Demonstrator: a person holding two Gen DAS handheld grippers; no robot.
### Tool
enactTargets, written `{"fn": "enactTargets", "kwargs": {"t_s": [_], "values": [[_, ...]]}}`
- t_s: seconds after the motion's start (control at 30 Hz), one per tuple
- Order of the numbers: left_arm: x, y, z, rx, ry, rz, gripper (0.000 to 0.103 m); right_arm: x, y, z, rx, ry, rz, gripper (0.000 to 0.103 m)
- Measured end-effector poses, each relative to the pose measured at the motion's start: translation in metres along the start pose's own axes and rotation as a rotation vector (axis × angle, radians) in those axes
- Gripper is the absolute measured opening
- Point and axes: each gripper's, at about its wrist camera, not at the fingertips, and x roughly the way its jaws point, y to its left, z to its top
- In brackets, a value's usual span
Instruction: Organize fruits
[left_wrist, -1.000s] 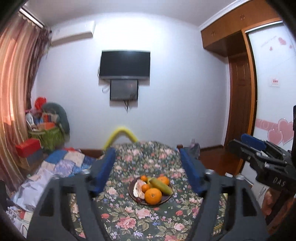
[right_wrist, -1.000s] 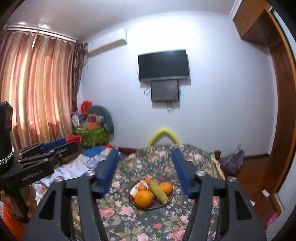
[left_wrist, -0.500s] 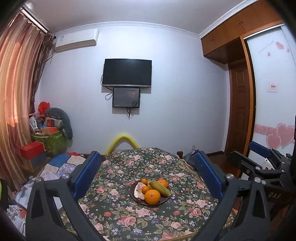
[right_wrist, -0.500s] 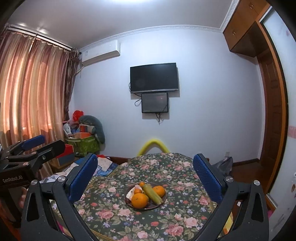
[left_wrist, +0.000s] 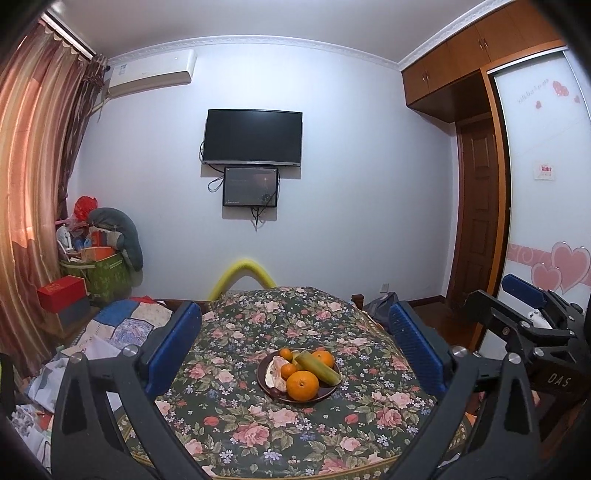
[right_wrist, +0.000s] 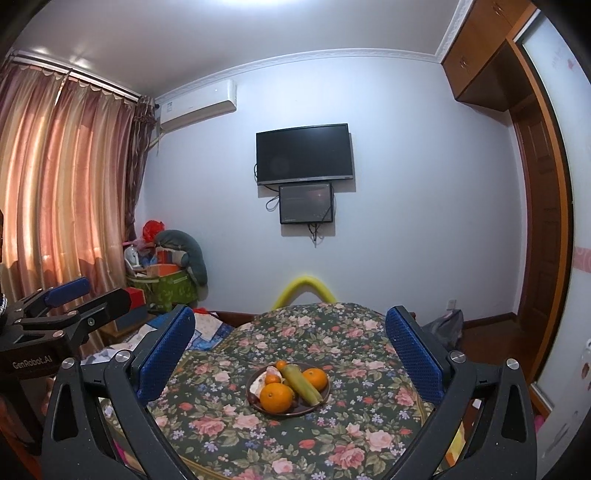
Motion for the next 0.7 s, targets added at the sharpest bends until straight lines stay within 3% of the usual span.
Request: {"fn": "enactTargets", "kwargs": {"t_s": [0.7], "values": [[0.0036, -0.0031, -0.0022, 0.002, 0.02, -0.02, 0.103, -0.0011, -0.0017, 0.0018, 0.004, 0.0, -0.002, 0.103]]}}
